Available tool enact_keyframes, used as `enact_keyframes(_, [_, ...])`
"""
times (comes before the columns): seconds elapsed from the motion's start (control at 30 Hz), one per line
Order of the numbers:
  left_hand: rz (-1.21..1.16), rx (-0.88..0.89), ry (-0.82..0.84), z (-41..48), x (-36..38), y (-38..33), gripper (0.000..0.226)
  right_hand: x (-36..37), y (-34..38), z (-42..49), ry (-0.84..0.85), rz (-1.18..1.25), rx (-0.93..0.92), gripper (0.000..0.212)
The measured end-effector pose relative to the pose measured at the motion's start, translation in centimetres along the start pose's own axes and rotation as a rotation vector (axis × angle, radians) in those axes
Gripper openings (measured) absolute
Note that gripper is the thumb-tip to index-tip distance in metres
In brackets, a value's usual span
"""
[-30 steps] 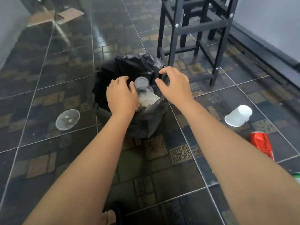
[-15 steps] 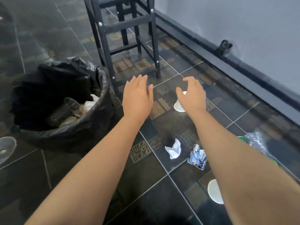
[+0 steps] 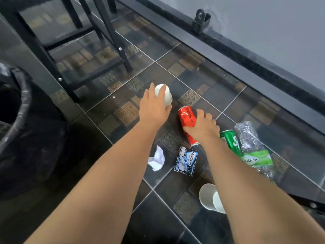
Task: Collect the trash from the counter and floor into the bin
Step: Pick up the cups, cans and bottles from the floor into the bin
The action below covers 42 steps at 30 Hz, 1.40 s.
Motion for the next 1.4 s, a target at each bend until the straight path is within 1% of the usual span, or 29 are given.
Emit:
enact_keyframes(0.13, [-0.008,-0.039,0.063,2.2,2.0,0.3,0.072,1.7,-0.7,0.2,0.040,-0.050,-0.004,0.086])
enact_keyframes(0.27, [-0.005,-0.034,0.104,3.2,3.0,0.2,0.065,2.3,-1.1,0.3,0.030,-0.043,0.000,0.079])
enact_keyframes(0.37, [-0.040,-0.047,0.035,3.0,2.3,0.0,0.058,1.8,-1.5,0.7,-0.003,0.008,0.008,0.077])
enact_keyframes(0.5, [-0.108,-0.036,-0.030,1.7,1.3,0.5,0.050,1.1,-0.8,0.9,-0.041,0.121,-0.009,0.081])
enact_keyframes(0.6, [-0.176,-0.070,-0.099,0.6,0.0,1.8,0.047,0.2,0.8,0.7,-0.096,0.232,-0.034,0.073])
enact_keyframes(0.67, [-0.222,-0.116,-0.154,-0.2,-1.3,2.8,0.052,-0.4,2.1,0.6,-0.118,0.297,-0.054,0.066])
enact_keyframes(0.77, [-0.289,-0.193,-0.230,-1.8,-3.7,4.4,0.060,-1.5,4.6,-0.1,-0.132,0.342,-0.119,0.061])
enact_keyframes(0.83, [-0.343,-0.231,-0.283,-3.2,-5.6,5.5,0.060,-2.6,6.5,-0.7,-0.157,0.356,-0.178,0.061])
enact_keyframes(0.93, [-0.388,-0.228,-0.367,-5.2,-9.0,6.9,0.058,-5.2,9.7,-1.7,-0.207,0.398,-0.257,0.060])
enact_keyframes(1.07, [-0.343,-0.145,-0.497,-7.8,-14.2,8.3,0.053,-9.4,14.7,-3.3,-0.316,0.473,-0.364,0.061])
enact_keyframes(1.13, [-0.321,-0.134,-0.564,-9.1,-16.8,9.4,0.049,-10.8,17.8,-4.6,-0.363,0.504,-0.442,0.062])
enact_keyframes(1.23, [-0.270,-0.180,-0.653,-11.3,-20.5,11.4,0.044,-11.8,23.0,-6.8,-0.396,0.571,-0.553,0.065])
enact_keyframes(1.37, [-0.198,-0.305,-0.762,-14.2,-24.7,15.2,0.055,-11.6,29.6,-9.9,-0.371,0.694,-0.629,0.073])
enact_keyframes(1.4, [-0.187,-0.339,-0.790,-15.0,-25.5,16.4,0.055,-11.3,31.0,-10.6,-0.356,0.726,-0.643,0.073])
Point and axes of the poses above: each hand's wrist, its own z-axis towards the middle knuckle, its own x-axis out of the palm, y = z × x, the point moved 8 cm from there along z, towards the middle knuckle, and after that the axes turned 2 degrees about -y, right-handed, at the moved point
